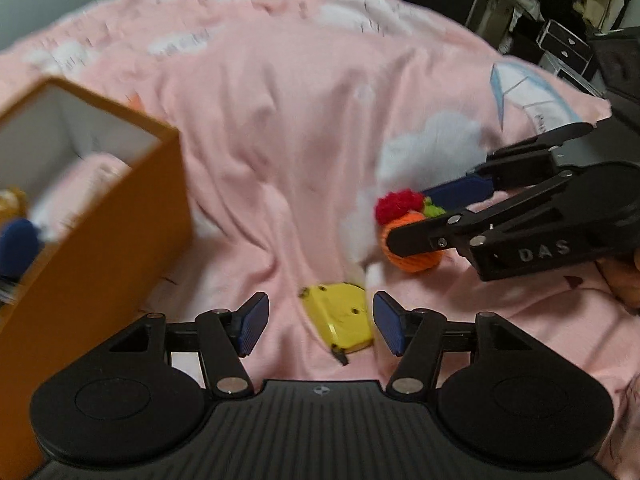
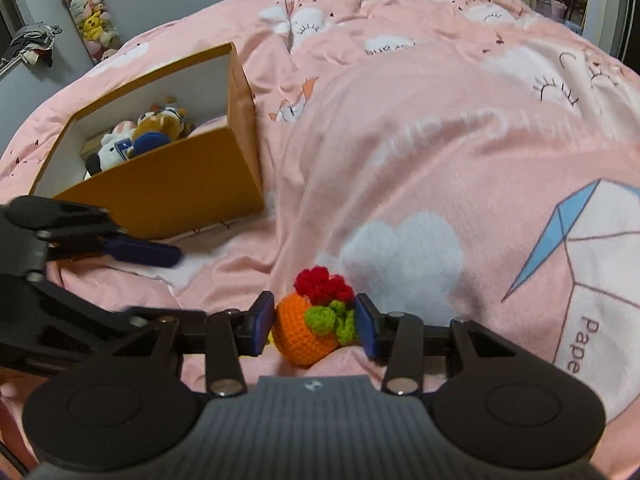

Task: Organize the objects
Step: 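Grasp the crocheted orange fruit with the right gripper while the left gripper grasps the yellow tape measure, then carry the yellow tape measure with the left gripper while the right gripper carries the orange fruit over the shoebox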

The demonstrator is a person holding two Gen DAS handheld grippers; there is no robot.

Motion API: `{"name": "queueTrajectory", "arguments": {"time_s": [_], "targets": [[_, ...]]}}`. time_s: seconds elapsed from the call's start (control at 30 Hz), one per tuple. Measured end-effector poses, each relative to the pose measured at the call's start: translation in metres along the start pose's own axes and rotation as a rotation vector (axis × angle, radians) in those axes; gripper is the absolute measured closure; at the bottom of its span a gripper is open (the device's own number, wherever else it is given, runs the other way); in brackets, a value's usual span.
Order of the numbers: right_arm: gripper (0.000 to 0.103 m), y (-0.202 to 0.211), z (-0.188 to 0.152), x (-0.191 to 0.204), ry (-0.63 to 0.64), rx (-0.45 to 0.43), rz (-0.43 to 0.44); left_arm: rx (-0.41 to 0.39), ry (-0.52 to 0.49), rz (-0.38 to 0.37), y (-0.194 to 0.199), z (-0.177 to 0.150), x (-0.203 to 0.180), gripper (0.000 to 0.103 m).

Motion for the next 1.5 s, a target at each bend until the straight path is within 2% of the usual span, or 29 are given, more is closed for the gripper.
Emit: {"name": "queueTrajectory", "arguments": {"time_s": [0.27,0.5,0.57,0.6,0.63,0.7,0.87,1.0,1.03,1.07,1.17,1.33,1.5], "targets": [[0.057,-0.013,-0.009,-0.007,-0.011,0.018,0.008,0.123,0.178,-0.039,-0.046,-0.009,0.013,0.038],[0.057,-0.021,-0.012,-0.01,-0.016,0.035,0.019,0.168,0.267,-0.066,-0.065,-0.019,0.014,0.04],[0.057,-0.022,-0.012,-0.009,-0.012,0.037,0.018,0.164,0.261,-0.056,-0.068,-0.022,0.011,0.042],[0.057,-0.022,-0.012,-0.009,-0.011,0.038,0.017,0.157,0.25,-0.051,-0.067,-0.023,0.009,0.047],[0.057,-0.022,-0.012,-0.009,-0.01,0.038,0.017,0.146,0.24,-0.045,-0.064,-0.023,0.008,0.056],[0.057,-0.022,-0.013,-0.008,-0.011,0.04,0.017,0.122,0.227,-0.034,-0.055,-0.023,0.006,0.062],[0.056,-0.021,-0.014,-0.003,0.027,0.071,0.014,0.077,0.254,-0.018,-0.033,-0.029,0.013,0.063],[0.057,-0.014,-0.012,-0.001,0.04,0.081,0.01,-0.008,0.31,-0.017,0.0,-0.025,0.026,0.063],[0.057,-0.012,-0.009,0.0,0.046,0.077,0.01,-0.037,0.326,-0.02,0.008,-0.022,0.029,0.079],[0.057,-0.009,-0.006,0.003,0.057,0.071,0.013,-0.057,0.343,-0.022,0.016,-0.017,0.032,0.081],[0.057,0.004,0.01,0.017,0.098,0.026,0.045,-0.145,0.375,0.003,0.039,-0.003,0.039,0.082],[0.057,0.025,0.048,0.042,0.189,-0.06,0.077,-0.272,0.427,0.0,0.079,0.019,0.056,0.082],[0.057,0.034,0.096,0.065,0.28,-0.141,0.127,-0.367,0.497,-0.021,0.123,0.043,0.08,0.082]]}}
Point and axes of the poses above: each gripper's, at about its wrist camera, not at the fingertips, and y roughly against the way its jaws point, x to its left, z to its top, the point moved 10 cm from there along -y, roughly the way its jaws point, and after that the axes turned 12 degrees about y, right-handed, at the moved point
